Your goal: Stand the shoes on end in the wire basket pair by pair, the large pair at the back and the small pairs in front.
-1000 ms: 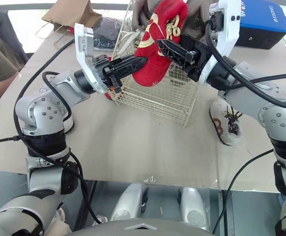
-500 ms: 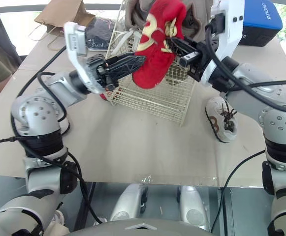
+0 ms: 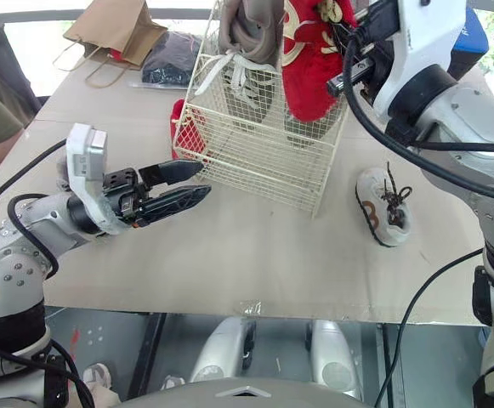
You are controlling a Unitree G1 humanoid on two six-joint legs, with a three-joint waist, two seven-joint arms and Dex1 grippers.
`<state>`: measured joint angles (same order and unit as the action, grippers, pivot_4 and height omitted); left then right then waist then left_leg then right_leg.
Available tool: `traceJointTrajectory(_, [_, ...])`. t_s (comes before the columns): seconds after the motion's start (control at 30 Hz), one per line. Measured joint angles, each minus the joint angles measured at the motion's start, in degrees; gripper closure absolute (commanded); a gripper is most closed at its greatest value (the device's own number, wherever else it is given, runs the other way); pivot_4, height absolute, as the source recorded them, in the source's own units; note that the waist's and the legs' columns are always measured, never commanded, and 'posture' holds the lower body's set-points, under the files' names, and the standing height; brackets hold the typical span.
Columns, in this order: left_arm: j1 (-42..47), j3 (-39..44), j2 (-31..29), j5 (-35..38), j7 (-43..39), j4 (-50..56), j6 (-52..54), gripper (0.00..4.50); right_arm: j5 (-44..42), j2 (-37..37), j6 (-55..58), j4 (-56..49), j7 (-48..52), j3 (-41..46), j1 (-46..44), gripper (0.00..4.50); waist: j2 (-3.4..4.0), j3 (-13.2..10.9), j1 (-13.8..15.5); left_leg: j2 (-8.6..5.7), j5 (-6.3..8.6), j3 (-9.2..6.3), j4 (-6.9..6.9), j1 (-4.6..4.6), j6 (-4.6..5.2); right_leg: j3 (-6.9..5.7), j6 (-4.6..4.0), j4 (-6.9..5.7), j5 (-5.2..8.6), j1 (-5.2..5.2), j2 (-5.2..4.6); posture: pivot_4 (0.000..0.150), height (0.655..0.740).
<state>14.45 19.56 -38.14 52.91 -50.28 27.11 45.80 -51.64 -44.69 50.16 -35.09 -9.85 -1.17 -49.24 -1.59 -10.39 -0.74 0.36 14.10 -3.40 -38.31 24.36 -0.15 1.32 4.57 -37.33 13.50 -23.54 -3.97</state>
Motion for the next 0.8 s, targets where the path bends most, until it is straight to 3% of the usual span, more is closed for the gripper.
traceJointTrajectory(0.23, [-1.8,-0.5,0.4,-1.2,-0.7,1.3,-6.0,0.87,17.1,8.8,-5.8,-0.2,-1.0,-4.8,6.1,4.50,-0.09,0.2,0.0,-0.01,0.00,0.06,0.03,-0.27,0.00,0.07,0.00,-0.05,0.00,0.17,0.00,0.150,0.7400])
traceJointTrajectory(0.47, [-3.1,-2.2,0.4,-2.2,0.9,1.3,-7.8,0.87,26.0,19.7,-9.3,5.7,0.5,-8.0,16.3,4.50,-0.09,0.3,-0.2,0.01,0.02,0.10,0.13,-1.15,0.02,0.17,-0.22,0.00,0.14,1.00,0.06,0.150,0.7400])
traceJointTrajectory(0.57, [-3.3,-2.2,0.4,-2.2,1.9,1.3,-8.1,0.76,26.8,22.7,-9.1,6.7,0.9,-7.7,17.9,3.72,-0.03,0.3,-0.2,0.03,0.02,0.11,0.22,-1.16,0.02,0.19,-0.05,-0.05,0.04,0.94,0.09,0.150,0.7400])
traceJointTrajectory(0.8, [-3.9,-1.3,-0.4,-2.2,4.5,-2.0,-8.3,0.76,27.8,24.3,-8.7,3.2,4.9,-5.1,22.3,0.33,-0.02,0.3,-0.1,0.04,0.02,0.11,0.48,-1.20,0.02,0.19,-0.07,0.13,0.06,0.92,0.10,0.150,0.7400])
